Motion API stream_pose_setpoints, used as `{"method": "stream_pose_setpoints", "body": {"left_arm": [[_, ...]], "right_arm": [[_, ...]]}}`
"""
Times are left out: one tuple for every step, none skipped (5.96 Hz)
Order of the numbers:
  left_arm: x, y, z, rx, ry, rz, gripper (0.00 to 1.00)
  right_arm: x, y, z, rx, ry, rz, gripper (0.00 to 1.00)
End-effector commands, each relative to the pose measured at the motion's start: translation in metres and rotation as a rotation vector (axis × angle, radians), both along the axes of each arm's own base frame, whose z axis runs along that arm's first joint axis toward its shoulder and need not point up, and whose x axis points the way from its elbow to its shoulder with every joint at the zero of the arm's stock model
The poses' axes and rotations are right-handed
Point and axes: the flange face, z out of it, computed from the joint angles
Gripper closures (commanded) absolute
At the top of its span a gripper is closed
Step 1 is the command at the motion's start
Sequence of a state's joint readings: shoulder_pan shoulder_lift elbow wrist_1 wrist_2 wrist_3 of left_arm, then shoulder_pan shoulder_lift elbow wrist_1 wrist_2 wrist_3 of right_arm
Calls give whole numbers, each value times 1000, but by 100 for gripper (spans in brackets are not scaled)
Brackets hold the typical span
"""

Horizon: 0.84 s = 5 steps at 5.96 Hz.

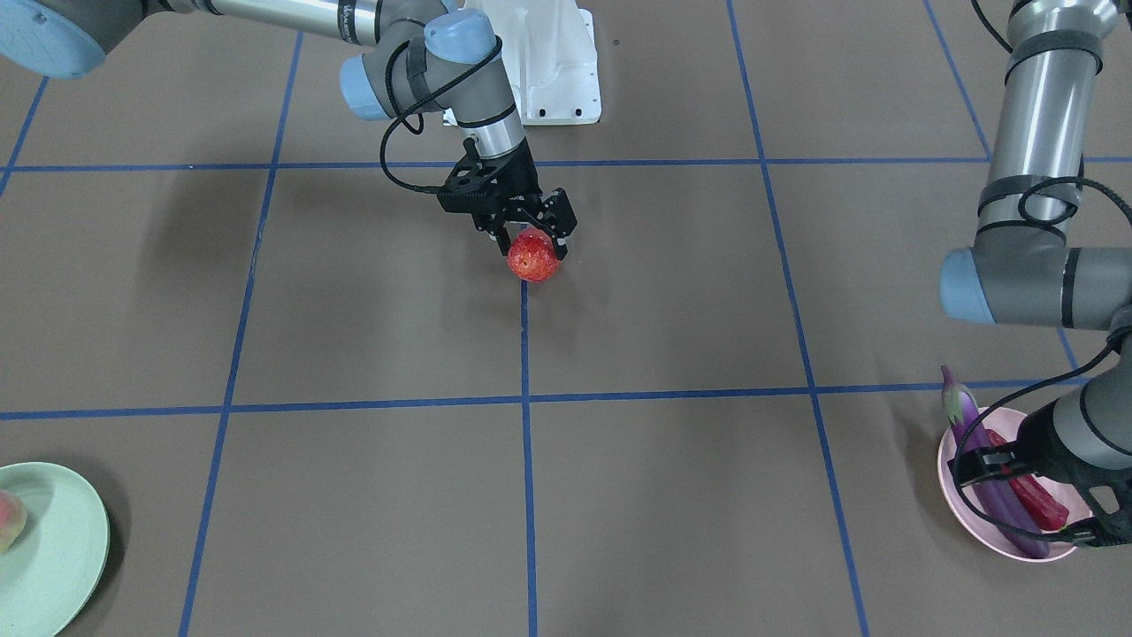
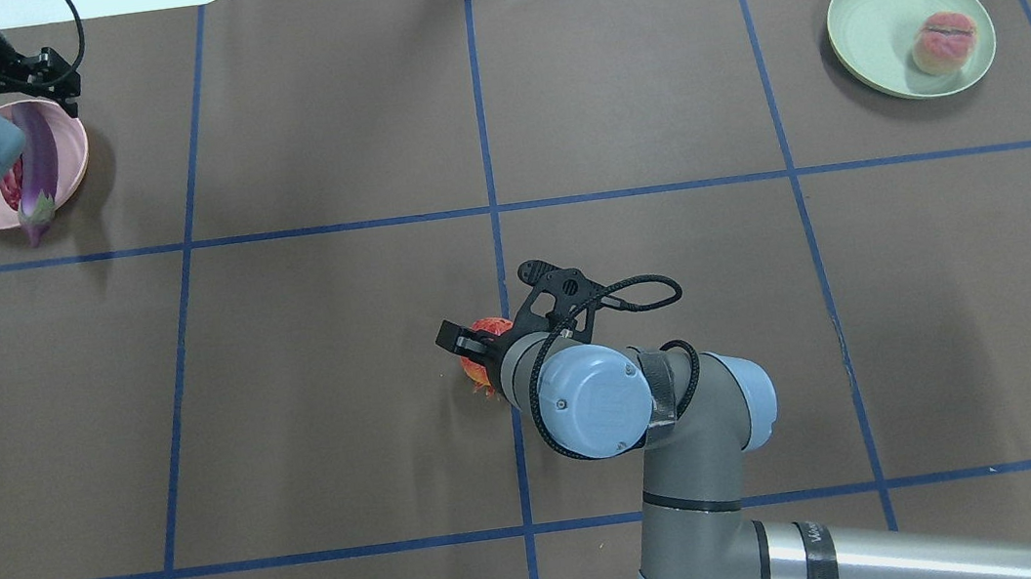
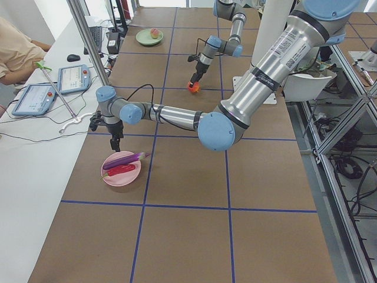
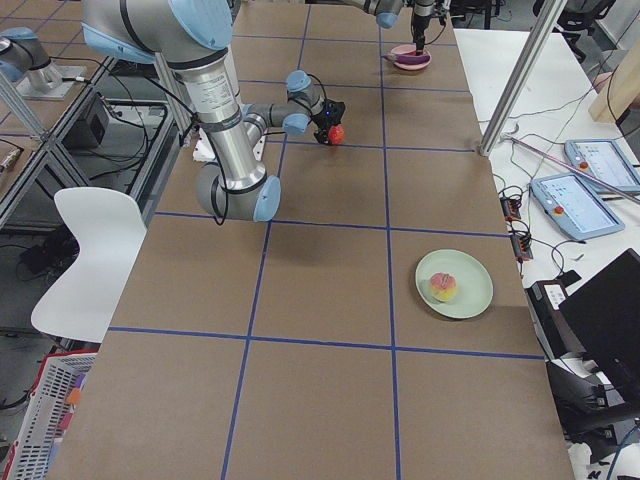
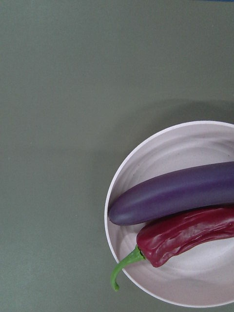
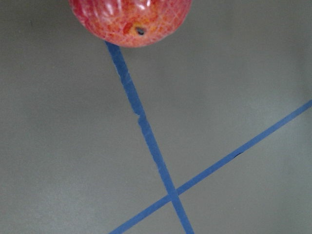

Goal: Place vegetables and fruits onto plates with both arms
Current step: 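Reach the right gripper down and grasp the red apple, then carry the apple with the right gripper and place it on the green plate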

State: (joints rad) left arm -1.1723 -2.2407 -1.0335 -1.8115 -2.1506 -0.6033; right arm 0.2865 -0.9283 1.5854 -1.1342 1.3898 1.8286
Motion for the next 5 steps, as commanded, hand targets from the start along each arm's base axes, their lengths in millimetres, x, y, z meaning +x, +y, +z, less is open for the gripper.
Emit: {"method": "stream_pose_setpoints", "body": {"left_arm": [[1, -1, -5, 2, 2, -2, 0], [1, 0, -12, 9, 10, -1, 0], [1, -1, -18, 2, 16, -22, 0], [6, 0, -28, -6, 27, -44, 0], [10, 2, -38, -11, 37, -61, 0]], "right_arm": [[8, -14, -1, -49, -28, 48, 100], [32, -41, -7, -48, -38, 84, 100], [68, -87, 1, -86, -41, 94, 100], [118, -141, 25, -77, 7, 108, 100], [174, -192, 68, -35, 110, 136, 100]]}}
